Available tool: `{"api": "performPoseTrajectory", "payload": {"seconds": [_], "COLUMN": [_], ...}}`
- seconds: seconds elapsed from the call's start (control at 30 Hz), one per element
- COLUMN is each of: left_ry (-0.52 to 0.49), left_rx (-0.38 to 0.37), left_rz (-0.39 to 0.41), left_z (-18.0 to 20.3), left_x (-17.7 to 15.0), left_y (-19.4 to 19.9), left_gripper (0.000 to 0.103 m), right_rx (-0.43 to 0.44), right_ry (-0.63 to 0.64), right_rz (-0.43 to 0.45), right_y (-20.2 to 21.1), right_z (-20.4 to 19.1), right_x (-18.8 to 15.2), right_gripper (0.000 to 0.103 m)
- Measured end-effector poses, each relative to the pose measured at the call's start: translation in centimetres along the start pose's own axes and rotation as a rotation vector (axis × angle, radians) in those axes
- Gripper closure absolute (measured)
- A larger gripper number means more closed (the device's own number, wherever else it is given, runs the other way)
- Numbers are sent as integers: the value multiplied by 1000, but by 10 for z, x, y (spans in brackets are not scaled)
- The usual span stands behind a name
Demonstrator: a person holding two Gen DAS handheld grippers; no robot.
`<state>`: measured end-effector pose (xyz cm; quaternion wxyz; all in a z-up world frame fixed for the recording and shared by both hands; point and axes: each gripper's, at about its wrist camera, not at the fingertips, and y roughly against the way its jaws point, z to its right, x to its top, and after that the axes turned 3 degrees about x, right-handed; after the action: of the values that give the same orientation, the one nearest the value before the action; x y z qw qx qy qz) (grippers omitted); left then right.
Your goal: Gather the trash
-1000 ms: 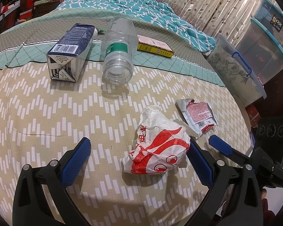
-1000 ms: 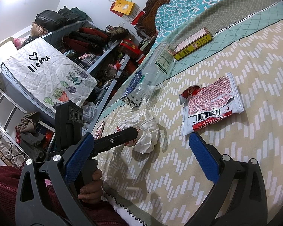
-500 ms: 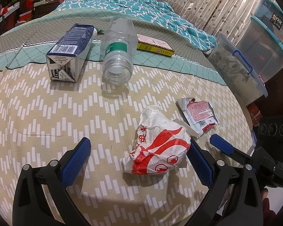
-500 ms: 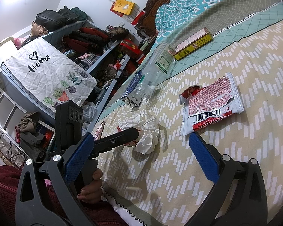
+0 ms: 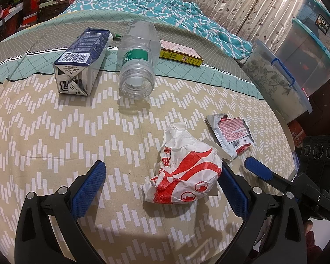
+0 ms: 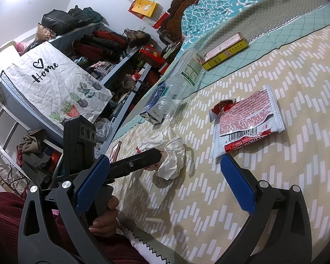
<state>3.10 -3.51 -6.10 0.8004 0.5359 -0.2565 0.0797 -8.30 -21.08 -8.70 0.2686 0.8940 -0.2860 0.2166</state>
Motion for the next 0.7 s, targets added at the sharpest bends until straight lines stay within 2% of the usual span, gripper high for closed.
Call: {"api": "performPoseTrajectory", "payload": {"seconds": [0.47, 0.7], "left_ry": [-3, -20], "left_rx": [1, -4], "left_rz": [1, 7], "left_z": [1, 0], "left_x": [0, 2], "left_y": [-1, -1], "left_gripper": [8, 8], "right_rx": [-5, -78], "right_ry": [2, 22], "right_rz": [-1, -34], "right_y": [-2, 0], "right_z": [-2, 1], "right_x": [0, 2], "right_gripper": [3, 3]}}
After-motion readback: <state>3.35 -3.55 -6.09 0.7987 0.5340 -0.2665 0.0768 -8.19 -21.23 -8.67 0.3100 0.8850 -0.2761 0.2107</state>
